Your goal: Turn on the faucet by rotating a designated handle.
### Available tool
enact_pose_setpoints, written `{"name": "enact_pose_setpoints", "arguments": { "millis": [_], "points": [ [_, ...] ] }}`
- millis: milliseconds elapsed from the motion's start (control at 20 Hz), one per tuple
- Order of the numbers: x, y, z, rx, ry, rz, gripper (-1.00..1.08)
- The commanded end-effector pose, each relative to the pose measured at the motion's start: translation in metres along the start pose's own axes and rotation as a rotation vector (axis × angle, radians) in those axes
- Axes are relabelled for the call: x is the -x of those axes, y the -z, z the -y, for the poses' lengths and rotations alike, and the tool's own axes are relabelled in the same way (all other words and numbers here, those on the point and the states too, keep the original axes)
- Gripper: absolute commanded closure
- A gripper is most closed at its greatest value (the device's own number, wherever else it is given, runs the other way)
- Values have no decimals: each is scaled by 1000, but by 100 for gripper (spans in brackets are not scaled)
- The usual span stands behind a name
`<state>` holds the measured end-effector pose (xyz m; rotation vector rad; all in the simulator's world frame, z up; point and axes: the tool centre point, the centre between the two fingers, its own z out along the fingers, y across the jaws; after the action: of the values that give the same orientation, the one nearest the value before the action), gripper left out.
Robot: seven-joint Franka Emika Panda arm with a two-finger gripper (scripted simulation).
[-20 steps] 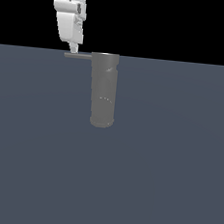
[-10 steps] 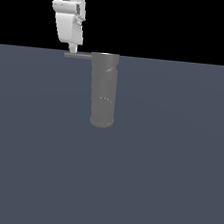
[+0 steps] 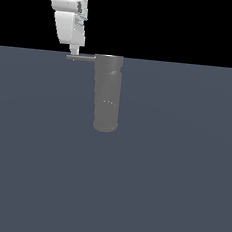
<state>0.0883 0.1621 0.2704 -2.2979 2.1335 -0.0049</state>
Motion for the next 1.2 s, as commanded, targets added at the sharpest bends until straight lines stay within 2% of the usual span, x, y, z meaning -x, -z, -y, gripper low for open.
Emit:
{"name": "enact_pose_setpoints", "arguments": {
  "millis": [0, 1150],
  "points": [
    [-1, 0, -9, 7, -1, -1, 108],
    [-4, 0, -67, 7, -2, -2, 108]
  ]
}}
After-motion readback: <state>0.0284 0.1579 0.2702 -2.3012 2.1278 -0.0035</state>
